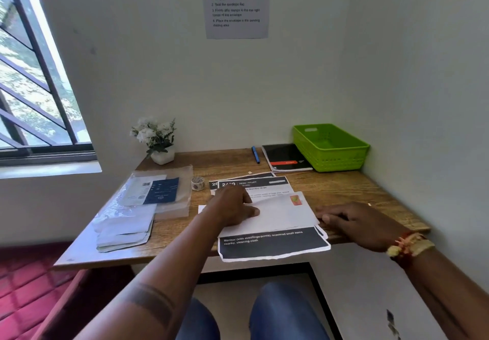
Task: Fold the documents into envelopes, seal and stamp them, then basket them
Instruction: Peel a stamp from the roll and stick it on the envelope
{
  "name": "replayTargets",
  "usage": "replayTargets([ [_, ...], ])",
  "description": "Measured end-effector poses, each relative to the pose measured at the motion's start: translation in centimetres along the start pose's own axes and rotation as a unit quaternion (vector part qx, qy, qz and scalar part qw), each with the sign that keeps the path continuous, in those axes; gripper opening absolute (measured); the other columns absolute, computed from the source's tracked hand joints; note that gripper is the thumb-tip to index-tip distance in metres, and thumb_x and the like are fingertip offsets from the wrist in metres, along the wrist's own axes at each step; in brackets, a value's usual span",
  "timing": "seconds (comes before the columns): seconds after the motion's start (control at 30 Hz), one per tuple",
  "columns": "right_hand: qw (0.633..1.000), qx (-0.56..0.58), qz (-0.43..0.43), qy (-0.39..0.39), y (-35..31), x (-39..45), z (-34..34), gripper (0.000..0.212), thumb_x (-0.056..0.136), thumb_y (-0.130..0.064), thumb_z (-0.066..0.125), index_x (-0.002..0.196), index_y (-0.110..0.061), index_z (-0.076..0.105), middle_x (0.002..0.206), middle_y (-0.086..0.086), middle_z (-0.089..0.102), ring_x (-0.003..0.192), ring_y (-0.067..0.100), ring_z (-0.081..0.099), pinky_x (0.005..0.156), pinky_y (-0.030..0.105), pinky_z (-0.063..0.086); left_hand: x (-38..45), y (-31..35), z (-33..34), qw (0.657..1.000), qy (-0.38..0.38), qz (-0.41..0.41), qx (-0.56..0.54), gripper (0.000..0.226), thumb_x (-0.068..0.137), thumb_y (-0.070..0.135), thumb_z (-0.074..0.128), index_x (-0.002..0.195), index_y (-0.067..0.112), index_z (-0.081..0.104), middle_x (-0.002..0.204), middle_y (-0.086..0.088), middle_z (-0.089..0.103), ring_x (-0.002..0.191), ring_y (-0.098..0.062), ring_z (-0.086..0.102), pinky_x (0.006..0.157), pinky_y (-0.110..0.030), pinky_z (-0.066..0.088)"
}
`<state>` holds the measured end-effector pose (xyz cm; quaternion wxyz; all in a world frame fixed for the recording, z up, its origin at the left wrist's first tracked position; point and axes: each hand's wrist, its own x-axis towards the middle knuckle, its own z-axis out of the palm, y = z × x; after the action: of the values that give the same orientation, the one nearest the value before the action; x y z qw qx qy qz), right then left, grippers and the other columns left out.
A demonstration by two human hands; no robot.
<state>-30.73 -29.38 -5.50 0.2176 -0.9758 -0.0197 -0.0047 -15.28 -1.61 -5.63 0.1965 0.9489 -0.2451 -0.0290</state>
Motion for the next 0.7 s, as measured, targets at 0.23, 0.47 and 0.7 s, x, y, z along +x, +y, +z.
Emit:
replayTargets([
  [0.23,0.943,0.233,0.100,0.217,-1.9,0.2,0.5,0.048,0.074,-0.071,0.070,0.101,-0.031,0.068,0.091,-0.005,0.072,0.081,0.019,0.071,0.076,0.044,0.059,0.0,2.4,-1.0,0.992,0.007,0.090,-0.088,0.018,0.087,0.028,0.081,0.085,0.029,0.062,0.083,0.013,0.065,0.079,-0.009,0.058,0.080,-0.038,0.052],
  [0.47,0.841,0.488,0.106,0.210,-0.1,2.6,-0.3,0.034,0.074,-0.015,0.087,0.105,-0.011,0.073,0.104,0.022,0.074,0.077,0.027,0.069,0.069,0.036,0.057,-0.3,7.7,-1.7,0.964,0.217,0.149,0.037,0.021,0.093,0.031,0.067,0.113,0.032,0.061,0.125,0.006,0.065,0.121,-0.024,0.056,0.109,-0.044,0.035],
  [0.7,0.825,0.411,0.161,0.353,5.1,6.1,-4.2,0.010,0.085,-0.011,0.078,0.087,-0.019,0.072,0.105,0.019,0.073,0.084,0.029,0.066,0.080,0.046,0.057,-3.0,5.9,4.2,0.994,0.016,0.083,0.075,0.076,0.091,0.082,0.037,0.153,0.038,0.035,0.170,0.000,0.018,0.158,-0.023,0.011,0.127,-0.051,0.007],
])
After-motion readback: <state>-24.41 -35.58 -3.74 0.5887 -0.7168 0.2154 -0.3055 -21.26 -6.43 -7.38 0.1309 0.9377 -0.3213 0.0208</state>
